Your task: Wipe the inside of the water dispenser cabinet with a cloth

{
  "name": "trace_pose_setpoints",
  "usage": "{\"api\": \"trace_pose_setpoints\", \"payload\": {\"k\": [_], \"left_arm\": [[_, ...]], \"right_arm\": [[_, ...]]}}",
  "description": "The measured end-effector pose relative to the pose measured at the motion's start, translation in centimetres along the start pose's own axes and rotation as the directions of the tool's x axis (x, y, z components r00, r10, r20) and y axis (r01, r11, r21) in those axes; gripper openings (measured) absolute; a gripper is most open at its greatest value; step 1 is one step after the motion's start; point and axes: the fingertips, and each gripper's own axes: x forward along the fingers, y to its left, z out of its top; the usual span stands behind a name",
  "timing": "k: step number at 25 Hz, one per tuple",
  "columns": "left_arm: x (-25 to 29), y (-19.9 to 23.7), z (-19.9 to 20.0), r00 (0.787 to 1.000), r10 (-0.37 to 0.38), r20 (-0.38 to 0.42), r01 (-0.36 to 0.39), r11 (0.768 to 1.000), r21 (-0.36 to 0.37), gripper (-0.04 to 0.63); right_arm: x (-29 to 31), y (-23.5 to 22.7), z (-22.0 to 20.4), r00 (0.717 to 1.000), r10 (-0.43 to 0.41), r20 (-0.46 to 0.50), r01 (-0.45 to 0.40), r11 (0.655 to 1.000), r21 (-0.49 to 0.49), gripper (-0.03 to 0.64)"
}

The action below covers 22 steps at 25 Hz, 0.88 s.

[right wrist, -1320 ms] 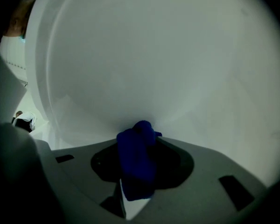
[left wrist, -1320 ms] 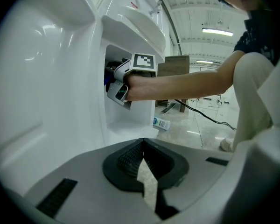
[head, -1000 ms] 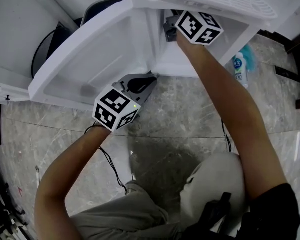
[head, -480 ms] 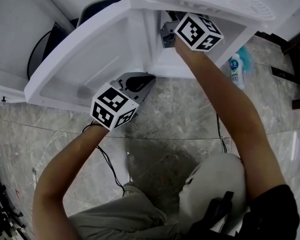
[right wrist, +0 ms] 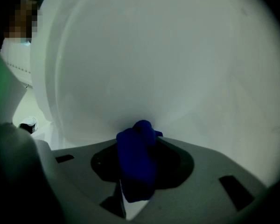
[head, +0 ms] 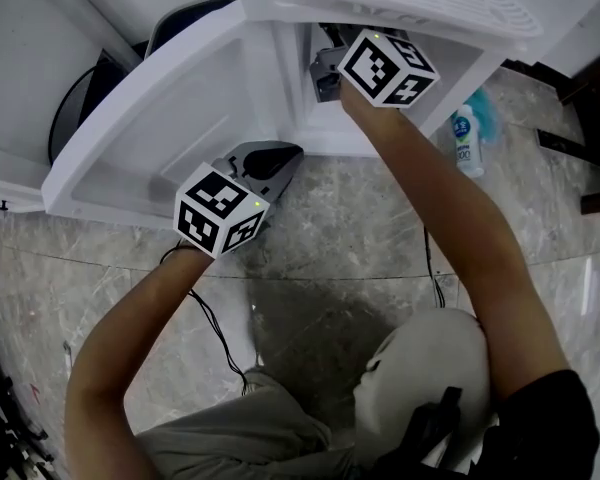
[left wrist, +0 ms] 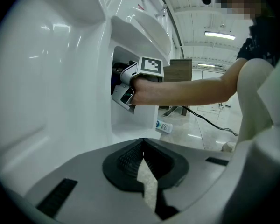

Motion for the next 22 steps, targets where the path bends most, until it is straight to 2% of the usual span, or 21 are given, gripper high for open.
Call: {"api": "trace_pose_setpoints", "payload": {"k": [3, 13, 18, 22], "left_arm": [[0.3, 0.0, 0.5, 1.000, -0.003, 0.008, 0.003, 1.000, 0.004, 0.008], [-0.5, 0.3, -0.6, 1.000, 0.013, -0.013, -0.013, 1.000, 0.000, 0.008], [-0.4, 0.1, 0.7, 1.000, 0.010, 0.002, -0.010, 1.000, 0.029, 0.008], [0.0, 0.0, 2.2, 1.000, 0.017, 0.020, -0.018, 0.998, 0.060, 0.008]], "right_arm": [[-0.2, 0.2, 0.0, 1.000, -0.005, -0.001, 0.005, 1.000, 0.020, 0.114], [1.8, -1.3, -0.3, 0.999, -0.045, -0.026, 0.044, 0.998, -0.054, 0.114], [0.3, -0.2, -0.1, 0.996, 0.004, -0.088, -0.010, 0.998, -0.067, 0.114], [-2.2, 1.2, -0.6, 0.979, 0.054, -0.196, -0.069, 0.995, -0.070, 0.114]]}}
